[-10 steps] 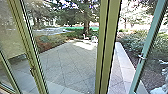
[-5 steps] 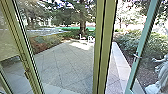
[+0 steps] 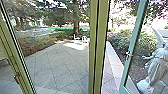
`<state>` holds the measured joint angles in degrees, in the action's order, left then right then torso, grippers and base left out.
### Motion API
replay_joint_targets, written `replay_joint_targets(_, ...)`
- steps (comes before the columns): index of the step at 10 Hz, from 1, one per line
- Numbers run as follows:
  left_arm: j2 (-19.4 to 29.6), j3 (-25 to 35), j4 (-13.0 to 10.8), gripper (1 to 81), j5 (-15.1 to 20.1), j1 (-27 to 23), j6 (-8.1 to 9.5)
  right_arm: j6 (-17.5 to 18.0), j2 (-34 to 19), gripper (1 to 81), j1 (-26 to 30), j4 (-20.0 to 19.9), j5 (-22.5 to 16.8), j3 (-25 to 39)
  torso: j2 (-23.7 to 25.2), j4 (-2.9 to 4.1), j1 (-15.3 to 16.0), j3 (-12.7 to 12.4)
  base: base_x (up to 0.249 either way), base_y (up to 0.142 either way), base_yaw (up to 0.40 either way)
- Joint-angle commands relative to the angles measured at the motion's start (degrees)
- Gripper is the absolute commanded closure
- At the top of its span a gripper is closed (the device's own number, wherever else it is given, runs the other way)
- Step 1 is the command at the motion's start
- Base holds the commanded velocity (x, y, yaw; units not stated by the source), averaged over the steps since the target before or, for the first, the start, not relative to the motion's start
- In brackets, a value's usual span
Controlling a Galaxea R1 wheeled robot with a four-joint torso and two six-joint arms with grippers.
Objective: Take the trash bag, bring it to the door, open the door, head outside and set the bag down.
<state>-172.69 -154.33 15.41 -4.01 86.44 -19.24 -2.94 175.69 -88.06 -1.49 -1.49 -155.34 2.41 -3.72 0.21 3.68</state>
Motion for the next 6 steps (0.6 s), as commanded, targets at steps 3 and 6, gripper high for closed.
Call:
replay_joint_targets(3,0.06,0.17,-0.38,81.1,3.31,-2.9,-0.1,-0.05,0.56,1.0,2.67,0.26,-3.43,0.49,0.0,0.0,0.0,0.0,0.0,0.0,-0.18)
replay_joint_targets(6,0.15,0.17,-0.47,81.1,3.4,-2.9,-0.19,-0.05,0.74,1.0,2.67,0.34,-3.43,0.4,0.0,0.0,0.0,0.0,0.0,0.0,-0.174)
